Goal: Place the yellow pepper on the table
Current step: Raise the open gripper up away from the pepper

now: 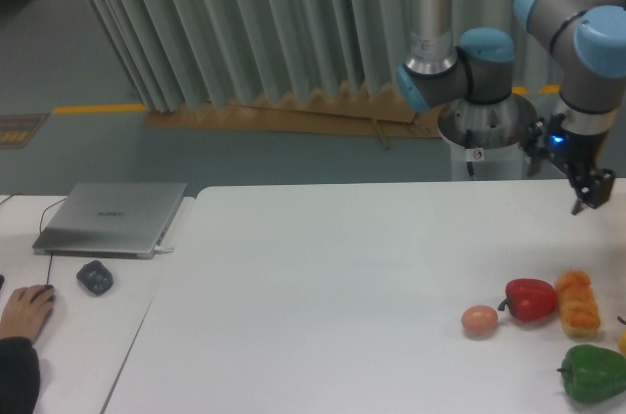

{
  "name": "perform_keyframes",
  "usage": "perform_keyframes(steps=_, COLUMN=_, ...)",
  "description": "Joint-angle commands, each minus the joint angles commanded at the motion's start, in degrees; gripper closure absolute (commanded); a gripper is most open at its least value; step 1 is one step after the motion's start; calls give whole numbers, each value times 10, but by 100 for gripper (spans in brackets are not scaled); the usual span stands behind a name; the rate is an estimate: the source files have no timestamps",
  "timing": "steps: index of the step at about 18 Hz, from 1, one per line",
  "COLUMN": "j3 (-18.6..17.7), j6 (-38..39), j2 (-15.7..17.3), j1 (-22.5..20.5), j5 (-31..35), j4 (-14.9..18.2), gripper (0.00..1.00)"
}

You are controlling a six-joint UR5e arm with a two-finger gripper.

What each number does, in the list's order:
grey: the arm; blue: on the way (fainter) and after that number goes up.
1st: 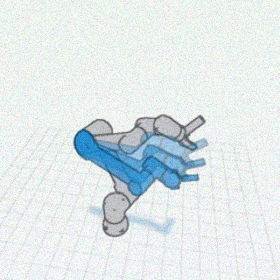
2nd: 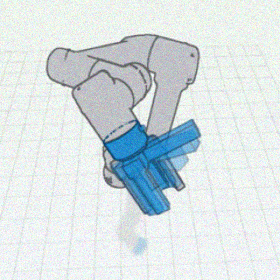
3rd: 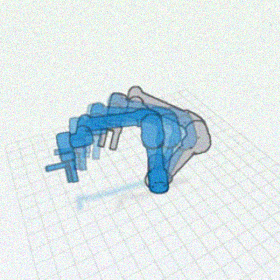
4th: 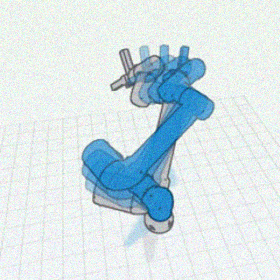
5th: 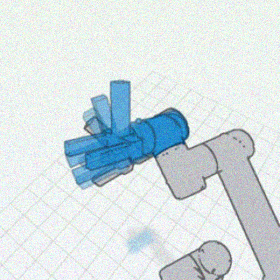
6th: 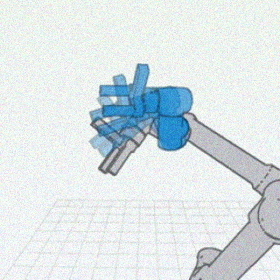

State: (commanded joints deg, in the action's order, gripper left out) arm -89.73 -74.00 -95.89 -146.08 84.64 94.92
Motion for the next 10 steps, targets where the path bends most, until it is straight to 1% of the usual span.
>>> perform_keyframes(steps=2, j3=-8, j6=3, j2=6, j1=4, j5=1, j4=1, gripper=0)
perform_keyframes(steps=5, j3=-10, j6=5, j2=6, j1=19, j5=5, j4=1, gripper=0)
perform_keyframes(steps=10, j3=-9, j6=5, j2=4, j1=20, j5=5, j4=-3, gripper=0)
